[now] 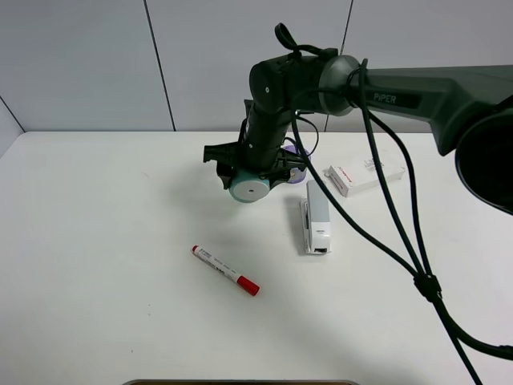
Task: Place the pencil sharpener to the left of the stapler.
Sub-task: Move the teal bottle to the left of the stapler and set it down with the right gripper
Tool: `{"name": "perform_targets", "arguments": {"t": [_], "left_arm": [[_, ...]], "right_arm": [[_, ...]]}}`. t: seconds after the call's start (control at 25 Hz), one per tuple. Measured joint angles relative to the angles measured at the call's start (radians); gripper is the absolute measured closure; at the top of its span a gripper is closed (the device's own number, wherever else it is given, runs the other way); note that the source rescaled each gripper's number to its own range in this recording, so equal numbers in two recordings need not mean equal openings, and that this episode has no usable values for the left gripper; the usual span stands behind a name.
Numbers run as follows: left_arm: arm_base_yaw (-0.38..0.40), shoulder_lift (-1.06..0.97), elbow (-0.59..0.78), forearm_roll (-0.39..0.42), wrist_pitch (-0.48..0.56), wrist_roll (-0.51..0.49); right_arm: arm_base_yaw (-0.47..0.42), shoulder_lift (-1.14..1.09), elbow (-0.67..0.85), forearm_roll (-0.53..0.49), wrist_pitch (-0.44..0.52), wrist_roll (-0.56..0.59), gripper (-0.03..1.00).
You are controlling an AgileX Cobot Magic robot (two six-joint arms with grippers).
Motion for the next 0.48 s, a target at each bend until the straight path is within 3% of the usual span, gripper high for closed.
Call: {"name": "perform_targets", "arguments": {"t": [0.48], "left_arm": [[0.000, 0.000, 0.000, 0.000, 0.000, 0.000]], "right_arm": [[0.021, 0.083, 0.000, 0.010, -0.010, -0.008, 0.93]]}}
